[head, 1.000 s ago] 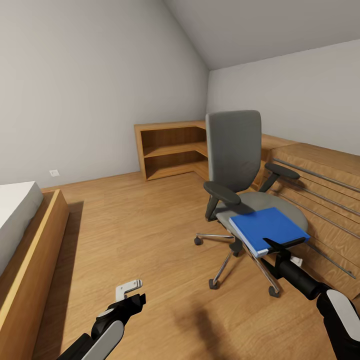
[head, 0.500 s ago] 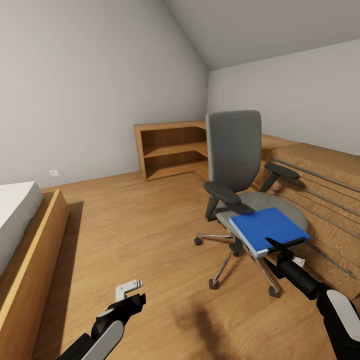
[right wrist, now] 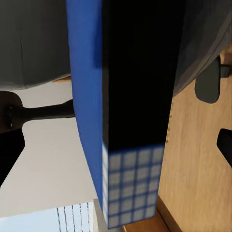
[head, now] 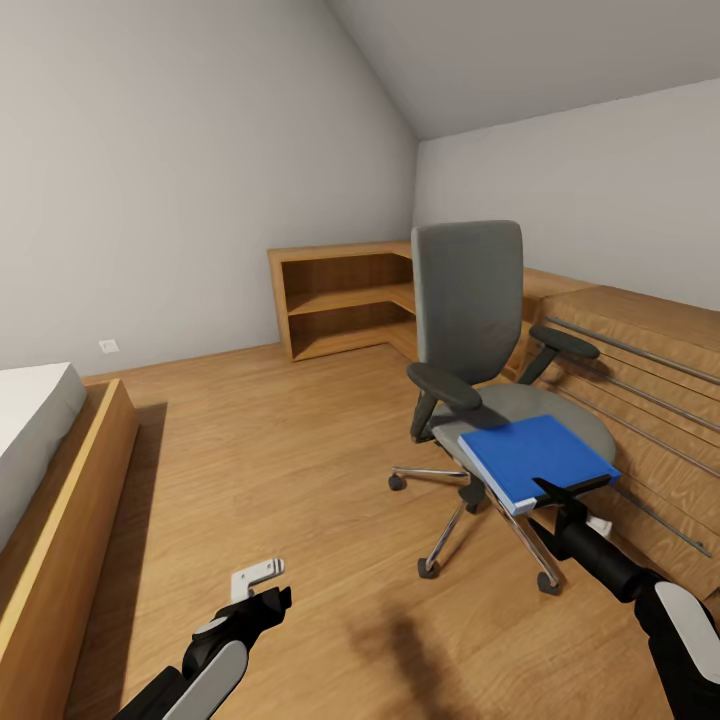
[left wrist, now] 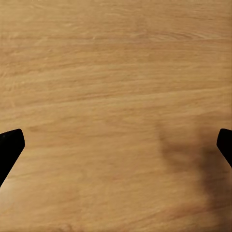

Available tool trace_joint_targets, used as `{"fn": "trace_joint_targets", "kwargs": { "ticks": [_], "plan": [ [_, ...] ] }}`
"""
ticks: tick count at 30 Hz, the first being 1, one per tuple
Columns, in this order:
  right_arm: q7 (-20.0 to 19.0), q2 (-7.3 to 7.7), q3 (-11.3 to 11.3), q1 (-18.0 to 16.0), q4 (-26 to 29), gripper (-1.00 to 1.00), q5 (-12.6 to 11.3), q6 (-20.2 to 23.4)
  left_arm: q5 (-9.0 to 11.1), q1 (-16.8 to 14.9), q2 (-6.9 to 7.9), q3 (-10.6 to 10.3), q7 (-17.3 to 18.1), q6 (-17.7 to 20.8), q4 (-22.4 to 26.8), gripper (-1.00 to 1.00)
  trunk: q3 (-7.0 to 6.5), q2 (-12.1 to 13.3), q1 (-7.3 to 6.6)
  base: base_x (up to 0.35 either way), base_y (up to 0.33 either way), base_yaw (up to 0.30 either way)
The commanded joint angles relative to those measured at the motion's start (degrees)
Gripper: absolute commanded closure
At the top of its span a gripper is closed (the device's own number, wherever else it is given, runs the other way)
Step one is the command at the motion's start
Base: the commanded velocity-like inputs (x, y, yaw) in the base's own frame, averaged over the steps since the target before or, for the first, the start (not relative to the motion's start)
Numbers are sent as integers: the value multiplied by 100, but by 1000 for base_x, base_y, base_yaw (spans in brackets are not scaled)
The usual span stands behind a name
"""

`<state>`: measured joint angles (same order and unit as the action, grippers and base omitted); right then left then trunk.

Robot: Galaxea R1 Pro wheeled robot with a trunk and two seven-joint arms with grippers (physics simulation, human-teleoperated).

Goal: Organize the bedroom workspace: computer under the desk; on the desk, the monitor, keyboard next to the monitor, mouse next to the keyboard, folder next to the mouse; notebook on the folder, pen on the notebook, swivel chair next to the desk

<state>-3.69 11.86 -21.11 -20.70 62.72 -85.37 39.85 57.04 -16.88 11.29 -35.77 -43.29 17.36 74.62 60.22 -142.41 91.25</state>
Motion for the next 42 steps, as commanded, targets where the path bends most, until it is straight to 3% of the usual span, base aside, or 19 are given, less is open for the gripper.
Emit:
{"fn": "trace_joint_targets", "kwargs": {
  "ticks": [1,11,20,42],
  "plan": [
    [-22,-3,-14,-4,-7,-100,20,31,24,-6,5,-11,-39,13,12,-100,5,-2,-1,0,0,0],
    [-19,0,-27,-4,-22,-100,20,31,27,-8,-10,2,-43,8,27,-100,5,-2,-1,0,0,0],
    [-16,-4,-25,-3,-23,-100,20,31,26,-8,-18,6,-47,4,27,-100,196,-92,61,0,0,0],
    [-14,-7,-25,-4,-23,-100,20,31,36,-8,9,0,-39,11,26,-100,196,-92,61,0,0,0]
  ]
}}
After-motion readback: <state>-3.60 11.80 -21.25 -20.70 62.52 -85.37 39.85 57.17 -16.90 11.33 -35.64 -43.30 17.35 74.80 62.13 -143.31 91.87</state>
